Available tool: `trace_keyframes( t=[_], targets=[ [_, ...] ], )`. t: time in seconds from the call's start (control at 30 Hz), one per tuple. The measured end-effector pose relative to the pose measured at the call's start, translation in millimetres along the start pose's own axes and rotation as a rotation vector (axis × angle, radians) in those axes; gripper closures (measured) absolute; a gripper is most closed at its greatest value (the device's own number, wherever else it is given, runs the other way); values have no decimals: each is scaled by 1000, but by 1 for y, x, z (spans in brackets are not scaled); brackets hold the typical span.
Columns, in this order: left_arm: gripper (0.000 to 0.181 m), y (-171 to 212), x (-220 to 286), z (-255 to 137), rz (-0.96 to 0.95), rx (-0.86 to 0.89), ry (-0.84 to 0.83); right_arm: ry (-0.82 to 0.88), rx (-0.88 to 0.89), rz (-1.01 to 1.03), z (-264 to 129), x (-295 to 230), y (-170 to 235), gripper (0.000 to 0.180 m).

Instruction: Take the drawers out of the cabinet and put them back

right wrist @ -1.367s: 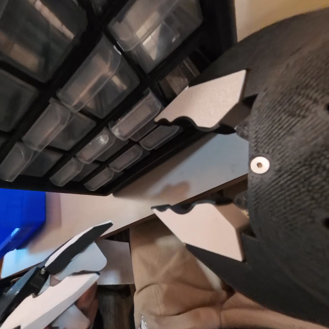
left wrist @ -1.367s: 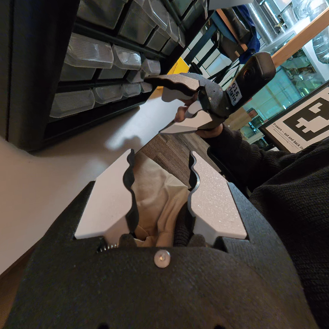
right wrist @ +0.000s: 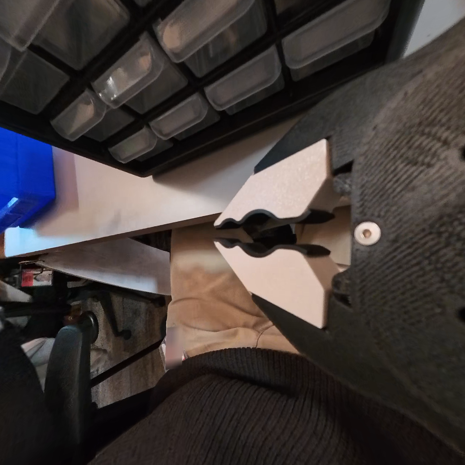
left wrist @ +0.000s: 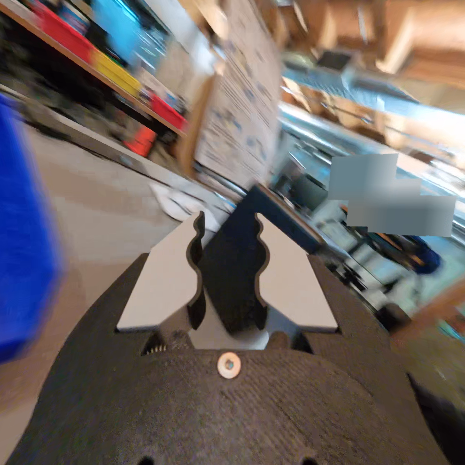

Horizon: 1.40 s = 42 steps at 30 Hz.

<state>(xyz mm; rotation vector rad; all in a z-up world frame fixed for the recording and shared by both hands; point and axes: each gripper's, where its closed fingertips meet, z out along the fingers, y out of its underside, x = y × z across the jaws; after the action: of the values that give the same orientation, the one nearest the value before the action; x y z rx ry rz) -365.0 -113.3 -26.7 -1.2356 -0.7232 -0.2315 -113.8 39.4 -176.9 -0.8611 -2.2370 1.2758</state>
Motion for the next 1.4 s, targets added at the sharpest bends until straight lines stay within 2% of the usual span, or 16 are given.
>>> trace_keyframes(
  t=[0.03, 0.1, 0.2, 0.33, 0.43, 0.53, 0.6, 0.67, 0.73, 0.77, 0.9, 0.97, 1.13, 1.2, 1.27, 1.4],
  targets=[
    [145, -27, -25, -4, 27, 35, -82, 1, 3, 0, 0, 0, -1, 175],
    [144, -56, -77, -1, 158, -44, -245, 10, 5, 2, 1, 3, -1, 175],
    [123, -62, -159, 9, 397, -355, -514, 22, 17, 13, 1, 5, -4, 175],
    [120, -80, -245, 24, 635, -592, -740, 31, 20, 29, 3, 8, -4, 175],
    [118, -79, -304, 21, 712, -789, -890, 45, 11, 36, 5, 11, -2, 175],
    [116, -78, -339, 16, 776, -885, -992, 57, 13, 44, 5, 14, -2, 175],
    [118, -66, -348, 12, 762, -945, -1009, 60, 15, 52, 4, 16, 0, 175],
    [127, -62, -352, 6, 777, -967, -1042, 59, 15, 64, 3, 17, 2, 175],
    [154, -64, -349, 5, 820, -955, -1040, 56, 19, 74, 1, 18, 4, 176],
    [168, -61, -345, 5, 814, -962, -1014, 54, 22, 76, 1, 18, 4, 176],
    [177, -36, -309, 4, 739, -1086, -827, 48, 31, 68, -1, 16, 2, 176],
    [178, -29, -286, 6, 723, -1121, -747, 45, 33, 62, -2, 14, 1, 176],
    [150, -44, -252, 26, 707, -1022, -672, 39, 29, 52, 0, 12, 0, 175],
    [138, -58, -261, 31, 682, -948, -728, 41, 27, 45, 0, 11, -1, 175],
    [135, -71, -284, 25, 661, -896, -852, 44, 26, 38, -1, 10, -2, 175],
    [132, -65, -334, -8, 563, -961, -1058, 49, 23, 32, 0, 9, -2, 175]
  ],
)
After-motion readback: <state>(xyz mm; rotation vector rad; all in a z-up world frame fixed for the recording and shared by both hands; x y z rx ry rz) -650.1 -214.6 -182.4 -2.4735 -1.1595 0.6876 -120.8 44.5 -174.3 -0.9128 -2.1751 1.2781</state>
